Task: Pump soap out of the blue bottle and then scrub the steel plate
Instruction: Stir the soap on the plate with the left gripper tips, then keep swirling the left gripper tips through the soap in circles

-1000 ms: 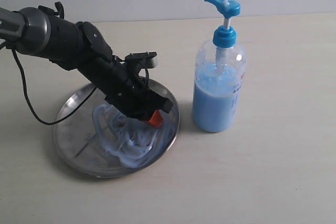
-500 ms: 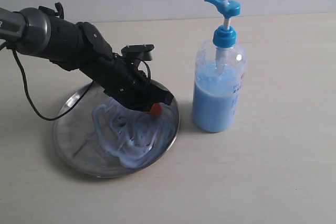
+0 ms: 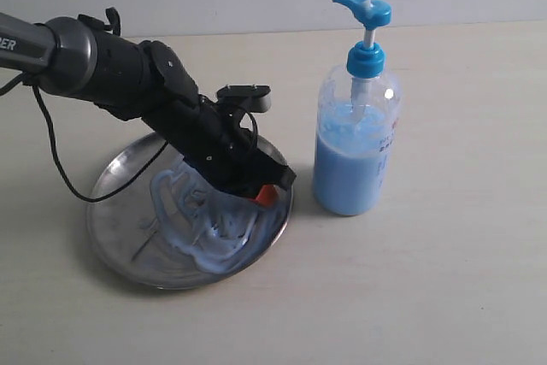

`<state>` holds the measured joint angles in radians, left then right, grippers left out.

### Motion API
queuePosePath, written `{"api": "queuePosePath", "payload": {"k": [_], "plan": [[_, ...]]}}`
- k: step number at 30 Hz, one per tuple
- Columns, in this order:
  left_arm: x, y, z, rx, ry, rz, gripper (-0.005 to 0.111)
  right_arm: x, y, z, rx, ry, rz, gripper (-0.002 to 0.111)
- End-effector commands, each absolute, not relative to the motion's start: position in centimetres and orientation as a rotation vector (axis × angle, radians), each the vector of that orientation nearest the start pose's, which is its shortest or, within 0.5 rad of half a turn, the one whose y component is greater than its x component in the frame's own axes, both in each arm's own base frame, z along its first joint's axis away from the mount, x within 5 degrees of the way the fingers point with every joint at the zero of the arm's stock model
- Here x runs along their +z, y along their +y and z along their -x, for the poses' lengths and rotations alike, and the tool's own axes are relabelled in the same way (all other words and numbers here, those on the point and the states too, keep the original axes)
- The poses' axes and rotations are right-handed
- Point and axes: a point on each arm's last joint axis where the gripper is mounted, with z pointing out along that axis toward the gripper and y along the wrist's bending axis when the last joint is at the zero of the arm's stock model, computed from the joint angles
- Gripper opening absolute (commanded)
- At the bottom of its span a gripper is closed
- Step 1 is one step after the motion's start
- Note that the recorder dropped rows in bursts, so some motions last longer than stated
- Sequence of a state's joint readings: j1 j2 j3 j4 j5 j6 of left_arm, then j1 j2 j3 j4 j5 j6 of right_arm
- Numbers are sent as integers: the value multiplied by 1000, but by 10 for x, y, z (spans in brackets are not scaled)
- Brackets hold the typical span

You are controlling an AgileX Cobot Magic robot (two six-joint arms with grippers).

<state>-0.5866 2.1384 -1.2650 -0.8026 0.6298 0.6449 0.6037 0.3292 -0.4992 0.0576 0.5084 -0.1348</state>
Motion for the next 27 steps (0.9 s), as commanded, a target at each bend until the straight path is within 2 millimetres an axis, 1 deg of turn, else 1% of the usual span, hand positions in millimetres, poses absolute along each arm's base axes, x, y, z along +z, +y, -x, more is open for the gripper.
{"api": "queuePosePath", "payload": {"k": [1, 5, 8, 10, 13, 18, 21, 27], "plan": [[98, -251, -310, -702, 2775, -961, 0, 313, 42, -56, 401, 1711, 628, 0], [95, -247, -310, -634, 2800, -991, 0, 313, 42, -56, 401, 1711, 628, 0], [93, -242, -310, -544, 2823, -1011, 0, 313, 42, -56, 409, 1713, 624, 0], [92, -239, -312, -481, 2834, -1004, 0, 313, 43, -56, 415, 1714, 622, 0], [91, -237, -315, -431, 2827, -967, 0, 313, 43, -56, 415, 1714, 622, 0], [93, -240, -323, -433, 2778, -847, 0, 313, 43, -56, 415, 1714, 622, 0], [94, -243, -325, -494, 2774, -748, 0, 313, 43, -56, 415, 1714, 622, 0], [96, -249, -323, -590, 2788, -660, 0, 313, 43, -56, 415, 1714, 622, 0]]}}
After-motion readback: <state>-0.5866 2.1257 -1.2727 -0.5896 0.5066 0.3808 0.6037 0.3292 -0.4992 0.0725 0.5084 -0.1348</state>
